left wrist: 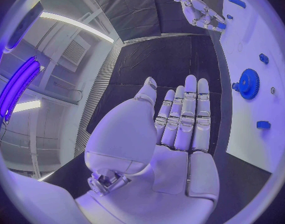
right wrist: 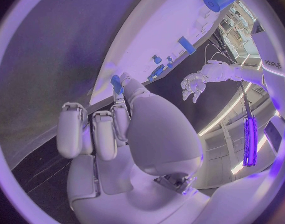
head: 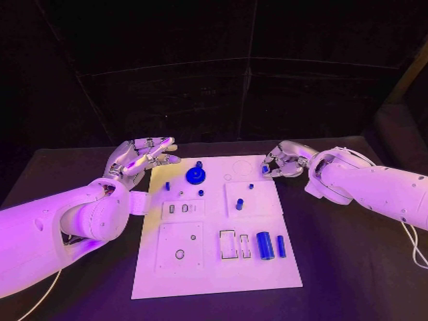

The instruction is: Assemble the parts on the task board

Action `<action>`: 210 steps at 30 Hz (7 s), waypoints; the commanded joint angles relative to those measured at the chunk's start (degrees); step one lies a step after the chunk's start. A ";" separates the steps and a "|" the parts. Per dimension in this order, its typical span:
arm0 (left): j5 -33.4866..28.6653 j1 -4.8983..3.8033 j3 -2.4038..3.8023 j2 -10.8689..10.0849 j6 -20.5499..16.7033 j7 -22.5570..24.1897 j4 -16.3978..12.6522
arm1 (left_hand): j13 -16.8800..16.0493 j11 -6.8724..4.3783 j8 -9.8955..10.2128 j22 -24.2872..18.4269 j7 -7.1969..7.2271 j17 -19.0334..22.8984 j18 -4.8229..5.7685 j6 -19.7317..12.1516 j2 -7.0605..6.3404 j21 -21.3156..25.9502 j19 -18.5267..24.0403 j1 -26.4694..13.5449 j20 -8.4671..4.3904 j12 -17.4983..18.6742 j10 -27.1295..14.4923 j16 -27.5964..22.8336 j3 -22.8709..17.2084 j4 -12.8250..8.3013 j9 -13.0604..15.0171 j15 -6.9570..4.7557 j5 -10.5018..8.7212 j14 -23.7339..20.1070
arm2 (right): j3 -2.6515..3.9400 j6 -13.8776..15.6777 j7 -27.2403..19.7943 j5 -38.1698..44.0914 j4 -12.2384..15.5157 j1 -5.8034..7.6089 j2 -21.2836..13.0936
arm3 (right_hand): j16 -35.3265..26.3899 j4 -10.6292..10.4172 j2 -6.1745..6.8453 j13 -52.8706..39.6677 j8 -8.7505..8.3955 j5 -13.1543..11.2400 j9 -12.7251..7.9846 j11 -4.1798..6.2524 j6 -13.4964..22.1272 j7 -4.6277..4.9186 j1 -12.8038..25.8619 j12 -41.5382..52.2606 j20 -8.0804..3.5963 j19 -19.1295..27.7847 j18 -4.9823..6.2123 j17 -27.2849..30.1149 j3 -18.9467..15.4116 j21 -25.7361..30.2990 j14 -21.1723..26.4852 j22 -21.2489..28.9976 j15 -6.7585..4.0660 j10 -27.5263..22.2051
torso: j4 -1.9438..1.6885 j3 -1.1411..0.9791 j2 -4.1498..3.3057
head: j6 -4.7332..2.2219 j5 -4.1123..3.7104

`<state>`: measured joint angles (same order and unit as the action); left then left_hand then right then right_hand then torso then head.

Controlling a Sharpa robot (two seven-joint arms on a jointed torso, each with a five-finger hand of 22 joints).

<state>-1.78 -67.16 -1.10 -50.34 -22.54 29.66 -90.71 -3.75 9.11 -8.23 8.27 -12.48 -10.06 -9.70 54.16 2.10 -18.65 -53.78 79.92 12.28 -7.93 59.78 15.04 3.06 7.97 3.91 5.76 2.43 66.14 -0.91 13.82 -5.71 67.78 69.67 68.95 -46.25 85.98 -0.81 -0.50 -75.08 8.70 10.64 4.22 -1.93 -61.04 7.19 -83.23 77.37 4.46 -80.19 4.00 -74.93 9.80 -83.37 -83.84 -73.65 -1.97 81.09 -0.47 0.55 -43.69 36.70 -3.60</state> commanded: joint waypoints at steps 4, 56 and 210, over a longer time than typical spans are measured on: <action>0.10 -0.07 0.04 -0.06 0.64 0.20 -0.18 | 0.01 0.21 0.28 -0.05 -0.28 -0.06 -0.74 0.18 0.64 0.25 -0.38 -0.04 0.14 0.38 0.24 -0.31 -0.11 -0.29 -0.08 0.28 0.30 0.29 | 0.05 5.78 -0.36 -0.18 2.38 0.09 -0.91 | 0.29 0.49 -2.01 -0.88 0.78 -0.50 0.51 0.49 -1.92 -0.98 -0.55 0.14 -0.46 -0.08 -0.52 -6.56 1.71 -0.39 -4.47 -0.16 -0.48 0.20 | 0.00 0.01 0.04 | -0.09 0.15; -0.60 -0.56 0.05 1.67 -1.34 -0.34 1.76 | 0.01 0.23 0.44 -0.15 -0.32 -0.13 -0.74 0.27 0.97 0.36 -0.40 0.12 0.15 0.61 0.34 -0.50 -0.17 -0.54 -0.09 0.29 0.31 0.28 | -0.09 -0.53 24.10 17.25 13.68 -4.12 18.51 | -0.18 1.09 0.76 0.36 -0.22 -1.02 0.18 0.24 -1.40 -0.68 4.19 -1.43 -0.33 0.70 -0.20 -5.73 6.55 0.43 -4.30 1.44 -0.30 -0.51 | -0.47 1.52 2.13 | 3.15 4.13; 58.98 -9.97 -5.99 18.24 36.15 -67.30 14.83 | -59.28 -10.65 -23.05 65.70 9.89 -79.94 6.60 1.87 6.00 -62.41 -31.13 -15.08 -11.28 -61.49 17.10 74.96 14.77 8.32 21.93 -10.90 0.31 23.86 | -0.04 -0.28 11.31 -6.86 19.69 5.23 -4.67 | -5.03 -6.58 2.33 8.57 -1.38 7.75 -0.07 -1.58 7.89 1.34 3.79 -8.50 0.93 6.46 2.03 1.46 -16.32 7.52 -2.73 13.62 1.13 -6.58 | 0.10 -0.03 4.98 | 6.87 6.66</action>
<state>57.86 -77.00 -7.08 -32.20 12.12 -36.82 -75.97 -62.97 -1.53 -30.94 73.98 -2.62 -74.93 -3.53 56.37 7.93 -80.84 -83.78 65.19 1.13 -69.23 77.17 89.83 17.62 16.35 25.82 -4.81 2.83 84.06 -0.99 14.40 5.38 61.03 89.39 74.05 -51.02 81.21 -7.52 2.02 -66.56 7.12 18.21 4.22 -3.48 -53.43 8.57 -78.94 69.15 5.62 -73.91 4.88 -73.49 -6.16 -76.06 -84.04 -60.08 -0.51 75.02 -0.37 0.49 -38.71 43.52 3.16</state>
